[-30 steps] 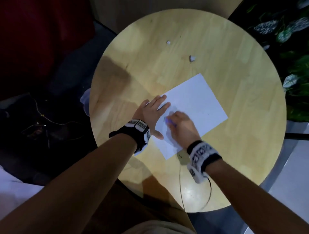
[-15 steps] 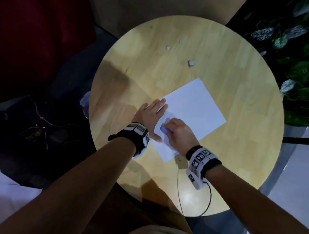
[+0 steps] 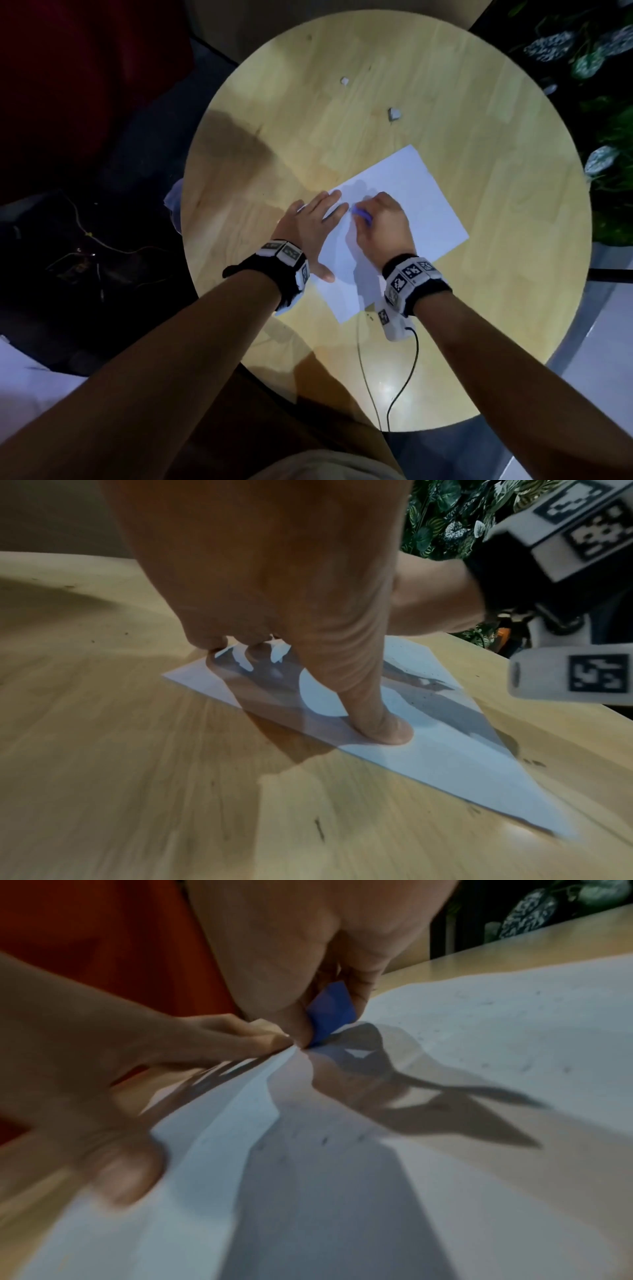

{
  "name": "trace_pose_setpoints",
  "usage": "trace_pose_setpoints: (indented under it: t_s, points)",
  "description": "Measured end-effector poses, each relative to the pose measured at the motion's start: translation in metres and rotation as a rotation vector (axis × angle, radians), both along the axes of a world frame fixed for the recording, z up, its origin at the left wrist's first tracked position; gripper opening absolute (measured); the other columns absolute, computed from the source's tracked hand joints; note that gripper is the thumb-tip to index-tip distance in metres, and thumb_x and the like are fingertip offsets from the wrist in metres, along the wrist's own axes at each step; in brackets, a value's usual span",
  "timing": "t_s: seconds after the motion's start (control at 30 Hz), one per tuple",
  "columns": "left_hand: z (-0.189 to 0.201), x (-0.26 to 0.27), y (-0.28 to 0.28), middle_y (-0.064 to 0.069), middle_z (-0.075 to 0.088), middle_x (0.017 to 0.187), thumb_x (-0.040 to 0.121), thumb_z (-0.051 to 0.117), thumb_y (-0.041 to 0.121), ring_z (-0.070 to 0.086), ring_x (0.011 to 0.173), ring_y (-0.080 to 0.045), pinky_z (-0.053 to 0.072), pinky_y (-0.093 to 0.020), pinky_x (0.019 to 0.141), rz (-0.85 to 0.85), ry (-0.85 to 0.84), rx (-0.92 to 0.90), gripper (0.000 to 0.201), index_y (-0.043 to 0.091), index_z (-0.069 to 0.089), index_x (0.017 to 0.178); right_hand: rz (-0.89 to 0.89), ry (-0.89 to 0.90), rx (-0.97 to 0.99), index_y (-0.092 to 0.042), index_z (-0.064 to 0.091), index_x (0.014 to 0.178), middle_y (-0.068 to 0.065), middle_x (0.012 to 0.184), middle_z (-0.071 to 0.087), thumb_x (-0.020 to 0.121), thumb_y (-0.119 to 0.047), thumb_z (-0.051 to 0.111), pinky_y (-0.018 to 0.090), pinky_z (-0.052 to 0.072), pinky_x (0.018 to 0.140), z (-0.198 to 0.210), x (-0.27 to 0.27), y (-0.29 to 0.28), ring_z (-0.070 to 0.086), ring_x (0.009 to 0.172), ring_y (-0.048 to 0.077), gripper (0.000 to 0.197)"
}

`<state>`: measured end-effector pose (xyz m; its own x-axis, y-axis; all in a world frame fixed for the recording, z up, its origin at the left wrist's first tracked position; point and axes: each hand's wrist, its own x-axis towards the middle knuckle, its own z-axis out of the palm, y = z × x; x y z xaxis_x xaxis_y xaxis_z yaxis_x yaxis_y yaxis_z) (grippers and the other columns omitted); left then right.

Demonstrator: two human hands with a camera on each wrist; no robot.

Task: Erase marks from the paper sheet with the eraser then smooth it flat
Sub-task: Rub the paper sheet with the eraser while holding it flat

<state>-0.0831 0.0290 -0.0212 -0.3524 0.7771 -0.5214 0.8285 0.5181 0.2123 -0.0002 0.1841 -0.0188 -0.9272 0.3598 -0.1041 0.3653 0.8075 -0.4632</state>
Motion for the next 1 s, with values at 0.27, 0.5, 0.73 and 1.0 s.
trace_pose_setpoints:
  t_s: [0.27,0.5,0.73,1.0]
  points:
    - [-0.003,-0.001,0.0,-0.001,-0.017,0.165,0.062,0.072,0.077,-0.009,0.153,-0.02,0.009,-0.043,0.122,-0.001,0.011,-0.004,0.137,0.021,-0.007,0.159,0.104,-0.026,-0.029,-0.006,0.071,0.091,0.011,0.082,0.059,0.085,-0.008,0.061,0.032,0.049,0.068,0.008,0.008,-0.008,0.057,0.075,0.03,0.012]
    - [-0.006,0.002,-0.001,-0.001,-0.017,0.165,0.061,0.073,0.077,-0.008,0.153,-0.019,0.01,-0.042,0.121,0.014,0.029,0.022,0.138,0.02,-0.006,0.159,0.119,-0.03,-0.093,-0.006,0.072,0.093,0.01,0.086,0.06,0.082,-0.004,0.063,0.029,0.048,0.07,0.01,0.046,-0.038,0.058,0.078,0.03,0.014]
    - [-0.005,0.001,-0.007,0.001,-0.014,0.166,0.062,0.064,0.084,-0.008,0.153,-0.017,0.008,-0.038,0.121,0.055,-0.01,0.058,0.138,0.014,-0.005,0.159,-0.082,0.002,-0.06,-0.007,0.07,0.096,0.011,0.093,0.061,0.086,-0.008,0.059,0.033,0.049,0.077,-0.004,0.001,-0.005,0.059,0.085,0.031,0.015]
    - [0.006,0.04,-0.047,-0.013,0.016,0.163,0.078,0.062,0.072,0.03,0.137,-0.027,0.014,-0.039,0.119,0.108,-0.029,0.187,0.115,0.002,0.017,0.157,-0.07,-0.07,-0.004,-0.022,0.07,0.097,0.006,0.116,0.057,0.087,-0.02,0.065,0.041,0.043,0.088,0.0,0.052,-0.026,0.047,0.109,0.033,0.012]
